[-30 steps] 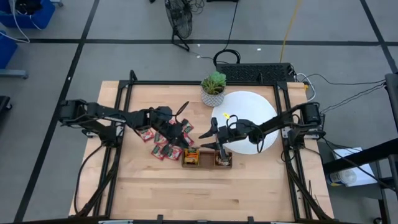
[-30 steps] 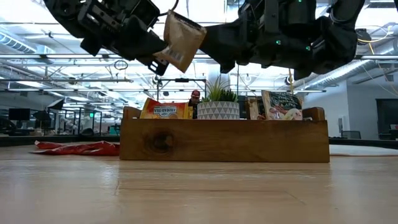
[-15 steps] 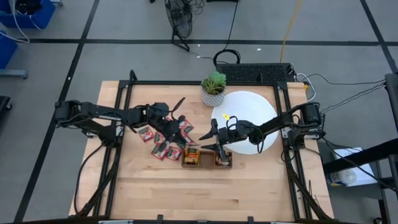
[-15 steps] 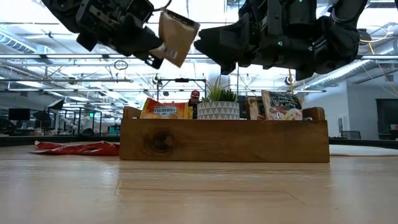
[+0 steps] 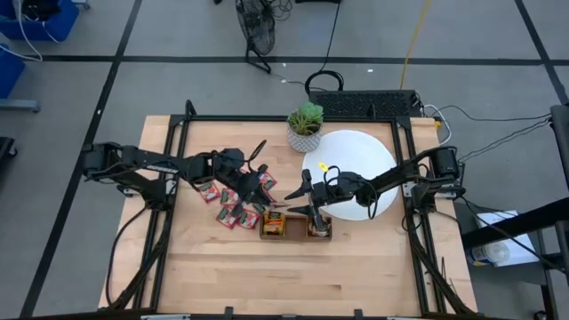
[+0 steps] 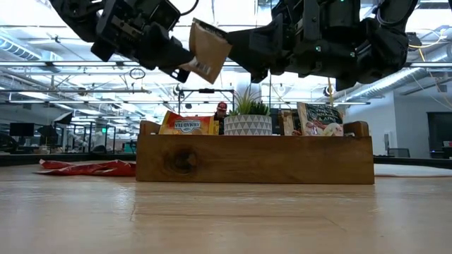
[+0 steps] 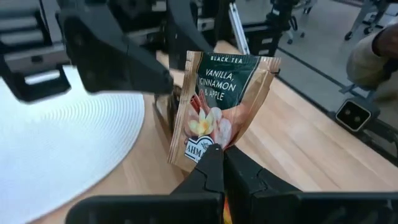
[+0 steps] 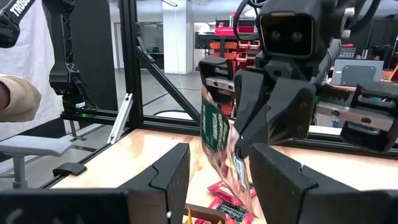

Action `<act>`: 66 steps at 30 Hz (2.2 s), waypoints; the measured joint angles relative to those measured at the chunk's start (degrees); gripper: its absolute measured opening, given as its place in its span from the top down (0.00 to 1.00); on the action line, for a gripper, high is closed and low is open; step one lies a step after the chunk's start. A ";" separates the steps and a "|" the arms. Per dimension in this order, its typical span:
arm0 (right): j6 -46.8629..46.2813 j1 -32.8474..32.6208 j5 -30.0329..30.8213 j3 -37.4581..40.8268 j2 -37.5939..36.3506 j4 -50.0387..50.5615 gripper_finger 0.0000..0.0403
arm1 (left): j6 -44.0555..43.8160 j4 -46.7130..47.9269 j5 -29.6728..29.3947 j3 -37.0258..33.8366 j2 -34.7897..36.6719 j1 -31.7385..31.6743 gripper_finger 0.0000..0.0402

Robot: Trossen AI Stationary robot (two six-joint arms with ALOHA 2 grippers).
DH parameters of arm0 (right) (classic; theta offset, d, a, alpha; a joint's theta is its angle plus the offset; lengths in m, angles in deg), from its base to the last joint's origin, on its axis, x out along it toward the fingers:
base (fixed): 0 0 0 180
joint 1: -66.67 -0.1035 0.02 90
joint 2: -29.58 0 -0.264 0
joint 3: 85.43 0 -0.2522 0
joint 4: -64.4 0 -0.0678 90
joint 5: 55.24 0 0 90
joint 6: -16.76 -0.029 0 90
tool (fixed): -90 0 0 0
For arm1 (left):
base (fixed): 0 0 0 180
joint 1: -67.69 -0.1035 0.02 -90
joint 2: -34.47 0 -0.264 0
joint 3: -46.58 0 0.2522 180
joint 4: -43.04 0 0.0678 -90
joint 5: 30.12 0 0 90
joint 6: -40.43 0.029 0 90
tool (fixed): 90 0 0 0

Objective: Pick & Place Tea
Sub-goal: Put the light brown tea bag into the right section of the wooden organizer

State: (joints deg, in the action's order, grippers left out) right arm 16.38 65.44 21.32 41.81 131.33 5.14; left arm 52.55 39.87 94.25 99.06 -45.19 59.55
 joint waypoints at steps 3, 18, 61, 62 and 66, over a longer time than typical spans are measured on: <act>0.00 0.00 0.05 0.00 0.00 -0.01 0.63 | -0.03 -0.52 0.01 0.00 0.00 0.00 1.00; 3.39 -0.44 4.37 -0.99 0.00 1.87 0.89 | -0.29 -2.23 0.00 0.00 0.00 -0.04 1.00; -27.54 -34.79 45.64 -1.81 -24.16 60.93 1.00 | -1.75 3.50 -7.74 0.00 0.31 -0.95 0.90; -28.54 -34.97 47.53 -1.81 -22.98 61.75 1.00 | -1.75 3.50 -8.20 0.00 0.31 -0.94 0.90; -30.45 -34.28 49.41 -1.79 -18.63 62.25 1.00 | -2.12 3.45 -10.27 0.00 0.31 -0.94 0.90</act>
State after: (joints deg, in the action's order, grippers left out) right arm -14.07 31.15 70.72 40.02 112.70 67.39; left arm 50.43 43.32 83.97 99.06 -44.88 58.61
